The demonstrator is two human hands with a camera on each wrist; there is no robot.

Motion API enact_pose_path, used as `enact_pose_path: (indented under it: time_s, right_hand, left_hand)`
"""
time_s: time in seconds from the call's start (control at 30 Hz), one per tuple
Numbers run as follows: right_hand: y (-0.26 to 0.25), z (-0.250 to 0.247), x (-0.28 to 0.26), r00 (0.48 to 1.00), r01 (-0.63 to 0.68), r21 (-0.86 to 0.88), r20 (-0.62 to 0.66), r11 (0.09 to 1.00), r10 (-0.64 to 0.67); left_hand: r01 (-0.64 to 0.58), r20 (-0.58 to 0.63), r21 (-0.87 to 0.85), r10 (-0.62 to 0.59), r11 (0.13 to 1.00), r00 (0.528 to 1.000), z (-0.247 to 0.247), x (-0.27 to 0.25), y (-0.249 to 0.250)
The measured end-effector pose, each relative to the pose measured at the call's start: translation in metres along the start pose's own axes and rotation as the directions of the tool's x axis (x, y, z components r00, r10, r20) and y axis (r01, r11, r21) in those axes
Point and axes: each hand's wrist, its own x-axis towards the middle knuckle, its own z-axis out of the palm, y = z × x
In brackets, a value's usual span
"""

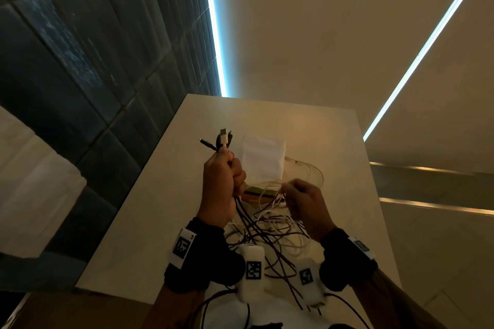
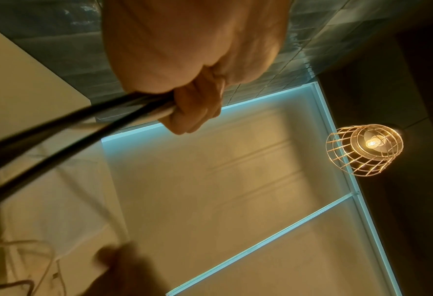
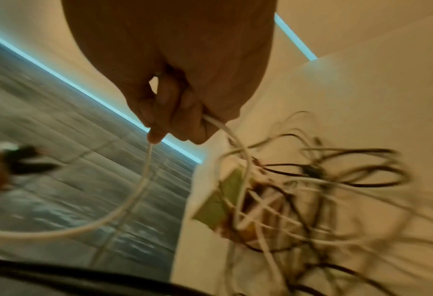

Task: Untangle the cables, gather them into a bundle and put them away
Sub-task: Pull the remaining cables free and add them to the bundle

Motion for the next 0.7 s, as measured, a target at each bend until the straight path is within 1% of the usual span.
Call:
enact_pose_path:
  time_s: [0.07, 0.17, 0.2, 0.27, 0.33, 0.37, 0.4, 0.47, 0.53, 0.6, 0.7]
  right_hand:
    - [-0.029, 0.008, -0.004, 0.995, 0.076, 0.083, 0.059, 0.994, -0.081]
    - [-0.061, 0.023, -0.013, 0.961, 0.214, 0.110, 0.154, 0.971, -0.229]
    - [-0.068, 0.026, -0.017, 0.948, 0.242, 0.109, 0.186, 0.964, -0.259]
    - [-0.075, 0.030, -0.024, 0.929, 0.259, 0.118, 0.241, 0.959, -0.281]
    - [-0.078, 0.030, -0.027, 0.925, 0.230, 0.142, 0.275, 0.963, -0.262]
    - [-0.077, 0.029, -0.027, 0.928, 0.205, 0.144, 0.287, 0.968, -0.239]
    - [-0.076, 0.028, -0.028, 0.927, 0.180, 0.132, 0.308, 0.975, -0.212]
    - [-0.070, 0.028, -0.030, 0.910, 0.143, 0.060, 0.386, 0.988, -0.155]
    - [-0.057, 0.027, -0.030, 0.894, 0.093, -0.021, 0.442, 0.995, -0.074]
    - [-0.043, 0.023, -0.028, 0.892, 0.040, -0.067, 0.451, 0.997, -0.006]
    - [-0.027, 0.016, -0.022, 0.901, 0.011, -0.083, 0.433, 0.996, 0.026]
  left_hand:
    - [0.037, -0.005, 0.033, -0.037, 0.999, 0.999, 0.002, -0.001, -0.005]
    - [0.074, -0.032, 0.071, -0.072, 0.995, 0.997, 0.007, -0.005, -0.005]
    - [0.072, -0.044, 0.081, -0.068, 0.994, 0.997, 0.009, -0.006, -0.004]
    - [0.057, -0.056, 0.062, -0.053, 0.996, 0.997, 0.011, -0.008, 0.000]
    - [0.073, -0.027, -0.028, -0.073, 0.997, 0.997, 0.009, -0.009, 0.003]
    - [0.096, 0.010, -0.088, -0.095, 0.991, 0.995, 0.008, -0.009, 0.004]
    - [0.123, 0.059, -0.146, -0.116, 0.982, 0.992, 0.007, -0.010, 0.005]
    - [0.162, 0.140, -0.234, -0.131, 0.959, 0.981, 0.004, -0.010, 0.006]
    - [0.164, 0.192, -0.275, -0.113, 0.947, 0.975, 0.002, -0.009, 0.008]
    - [0.151, 0.238, -0.306, -0.078, 0.940, 0.968, 0.000, -0.007, 0.012]
    - [0.153, 0.275, -0.315, -0.065, 0.937, 0.959, -0.003, -0.007, 0.011]
